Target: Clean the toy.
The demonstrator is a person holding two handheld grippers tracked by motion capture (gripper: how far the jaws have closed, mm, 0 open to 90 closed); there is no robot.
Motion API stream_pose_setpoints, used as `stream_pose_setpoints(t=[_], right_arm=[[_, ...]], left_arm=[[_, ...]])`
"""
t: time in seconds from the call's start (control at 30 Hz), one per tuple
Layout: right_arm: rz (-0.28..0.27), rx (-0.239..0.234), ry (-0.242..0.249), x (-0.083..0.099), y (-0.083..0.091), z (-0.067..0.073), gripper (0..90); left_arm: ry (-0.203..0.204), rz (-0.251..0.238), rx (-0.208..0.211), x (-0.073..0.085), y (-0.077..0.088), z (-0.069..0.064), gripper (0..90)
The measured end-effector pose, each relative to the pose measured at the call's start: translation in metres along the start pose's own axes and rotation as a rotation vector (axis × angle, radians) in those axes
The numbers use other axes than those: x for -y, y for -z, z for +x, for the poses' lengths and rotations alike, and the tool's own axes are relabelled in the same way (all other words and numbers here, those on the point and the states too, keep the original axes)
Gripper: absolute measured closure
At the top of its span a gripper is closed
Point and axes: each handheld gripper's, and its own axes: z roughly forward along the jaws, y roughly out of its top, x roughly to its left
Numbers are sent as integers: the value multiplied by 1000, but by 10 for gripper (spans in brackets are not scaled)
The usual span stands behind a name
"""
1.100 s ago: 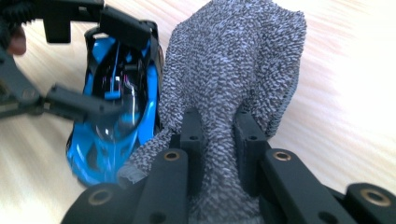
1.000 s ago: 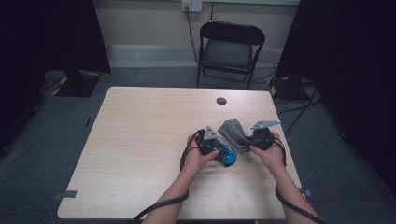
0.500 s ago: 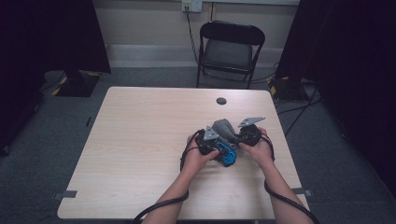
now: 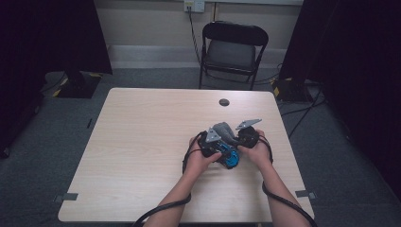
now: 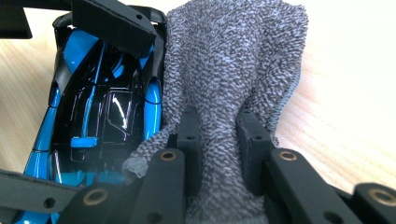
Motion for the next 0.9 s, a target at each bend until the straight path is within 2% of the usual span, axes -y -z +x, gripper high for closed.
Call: stream_pose_setpoints(t=[0.47,0.9], right_arm=[[-14,-33,12,6,4,-3,757],[-2,-48,23,13,13,-5,758]], left_arm=[[2,-5,1,0,0,0,175],[4,5,4,-1,0,0,178]])
